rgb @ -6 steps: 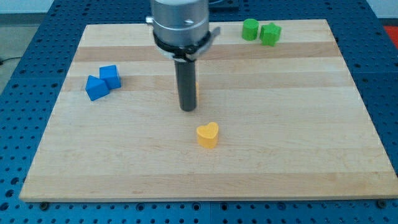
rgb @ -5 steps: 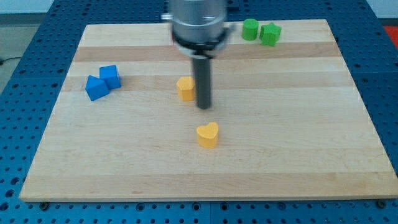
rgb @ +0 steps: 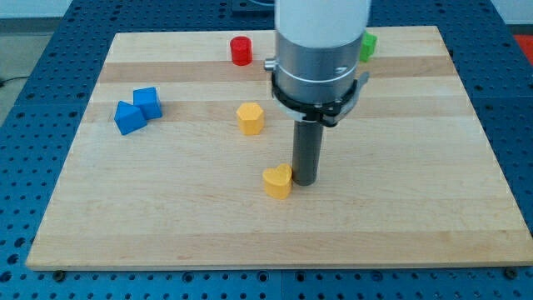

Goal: Place the arm below the heart

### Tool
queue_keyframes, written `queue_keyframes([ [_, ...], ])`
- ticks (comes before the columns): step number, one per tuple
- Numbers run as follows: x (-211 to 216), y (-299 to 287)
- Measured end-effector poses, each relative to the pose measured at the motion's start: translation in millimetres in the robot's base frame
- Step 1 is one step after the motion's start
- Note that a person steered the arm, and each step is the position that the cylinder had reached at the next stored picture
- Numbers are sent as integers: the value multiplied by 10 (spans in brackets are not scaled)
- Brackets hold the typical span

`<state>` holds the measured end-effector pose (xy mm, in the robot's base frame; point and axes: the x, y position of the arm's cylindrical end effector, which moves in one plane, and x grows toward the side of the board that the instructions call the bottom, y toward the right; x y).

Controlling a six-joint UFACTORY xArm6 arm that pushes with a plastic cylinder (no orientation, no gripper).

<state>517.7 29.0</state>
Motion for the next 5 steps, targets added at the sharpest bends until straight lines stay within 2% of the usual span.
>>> queue_keyframes([
  [2, 717, 60],
  [3, 584, -241],
  [5, 109, -355],
])
